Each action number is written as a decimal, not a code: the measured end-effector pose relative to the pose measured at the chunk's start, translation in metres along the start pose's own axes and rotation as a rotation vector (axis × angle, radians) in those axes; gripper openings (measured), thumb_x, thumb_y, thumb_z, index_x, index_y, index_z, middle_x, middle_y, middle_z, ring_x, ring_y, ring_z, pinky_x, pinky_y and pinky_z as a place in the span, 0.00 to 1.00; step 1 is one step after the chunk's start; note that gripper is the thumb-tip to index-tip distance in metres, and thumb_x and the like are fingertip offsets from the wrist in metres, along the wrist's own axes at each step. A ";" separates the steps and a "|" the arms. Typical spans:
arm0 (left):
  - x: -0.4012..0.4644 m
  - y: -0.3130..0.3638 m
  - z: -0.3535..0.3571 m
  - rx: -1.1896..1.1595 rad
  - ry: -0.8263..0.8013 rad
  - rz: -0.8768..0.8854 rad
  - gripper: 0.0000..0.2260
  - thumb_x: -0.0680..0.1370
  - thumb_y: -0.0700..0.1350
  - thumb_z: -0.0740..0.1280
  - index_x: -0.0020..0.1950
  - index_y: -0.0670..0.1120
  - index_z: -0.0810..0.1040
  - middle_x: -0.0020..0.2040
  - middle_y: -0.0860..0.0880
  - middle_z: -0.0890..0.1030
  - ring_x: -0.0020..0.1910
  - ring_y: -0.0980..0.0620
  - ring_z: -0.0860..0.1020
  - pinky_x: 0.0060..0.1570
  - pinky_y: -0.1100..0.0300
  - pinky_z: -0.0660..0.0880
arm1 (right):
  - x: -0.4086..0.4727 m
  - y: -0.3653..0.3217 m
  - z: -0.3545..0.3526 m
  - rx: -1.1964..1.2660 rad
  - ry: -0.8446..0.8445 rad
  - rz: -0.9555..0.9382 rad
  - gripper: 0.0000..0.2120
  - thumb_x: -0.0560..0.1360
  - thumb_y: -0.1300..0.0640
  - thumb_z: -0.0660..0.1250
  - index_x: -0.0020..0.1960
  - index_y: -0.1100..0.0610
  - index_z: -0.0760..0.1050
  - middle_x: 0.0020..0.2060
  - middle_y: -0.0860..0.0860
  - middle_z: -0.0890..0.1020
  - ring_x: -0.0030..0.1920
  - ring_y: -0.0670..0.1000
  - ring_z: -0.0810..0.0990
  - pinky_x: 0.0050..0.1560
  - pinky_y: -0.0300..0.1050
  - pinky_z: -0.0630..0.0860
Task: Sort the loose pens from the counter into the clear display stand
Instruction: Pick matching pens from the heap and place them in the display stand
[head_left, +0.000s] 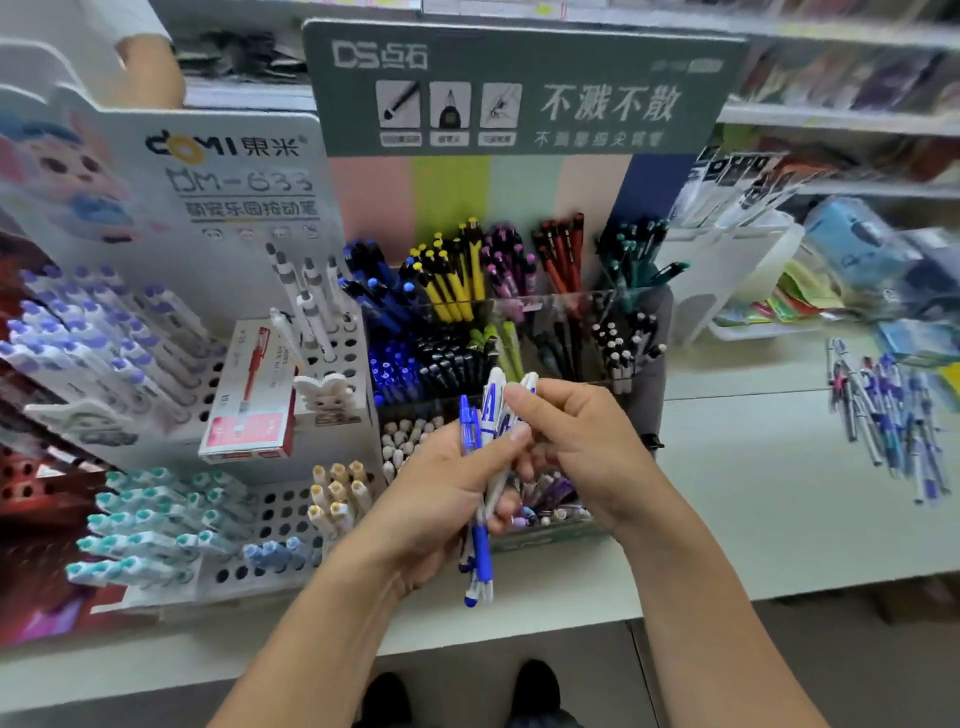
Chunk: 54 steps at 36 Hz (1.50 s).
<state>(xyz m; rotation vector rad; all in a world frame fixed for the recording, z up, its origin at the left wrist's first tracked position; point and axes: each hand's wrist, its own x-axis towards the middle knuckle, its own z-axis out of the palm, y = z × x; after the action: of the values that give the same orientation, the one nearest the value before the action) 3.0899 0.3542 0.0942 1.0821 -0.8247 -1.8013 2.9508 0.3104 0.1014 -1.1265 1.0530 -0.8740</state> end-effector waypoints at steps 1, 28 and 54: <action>0.001 -0.003 0.003 0.001 0.015 0.000 0.12 0.81 0.48 0.64 0.45 0.41 0.76 0.35 0.45 0.76 0.25 0.54 0.70 0.21 0.65 0.68 | -0.001 0.004 -0.005 0.024 -0.017 0.008 0.18 0.80 0.55 0.67 0.44 0.72 0.75 0.29 0.60 0.76 0.23 0.51 0.73 0.24 0.41 0.69; -0.008 -0.050 -0.026 0.145 -0.044 -0.210 0.12 0.84 0.48 0.63 0.66 0.46 0.67 0.35 0.45 0.77 0.27 0.48 0.76 0.26 0.58 0.75 | -0.005 0.061 -0.010 0.098 -0.183 0.254 0.10 0.73 0.59 0.72 0.54 0.61 0.81 0.38 0.56 0.83 0.31 0.47 0.77 0.31 0.37 0.72; 0.025 -0.064 -0.012 0.072 0.065 -0.211 0.06 0.84 0.44 0.63 0.52 0.41 0.73 0.43 0.43 0.83 0.26 0.54 0.68 0.20 0.66 0.63 | -0.022 0.046 -0.071 0.069 0.582 -0.147 0.08 0.80 0.60 0.69 0.43 0.59 0.80 0.31 0.57 0.78 0.27 0.49 0.71 0.27 0.40 0.70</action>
<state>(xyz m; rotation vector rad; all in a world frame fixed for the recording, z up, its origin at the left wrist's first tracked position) 3.0735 0.3572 0.0268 1.3086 -0.7649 -1.9103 2.8782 0.3221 0.0542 -0.9165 1.4074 -1.3954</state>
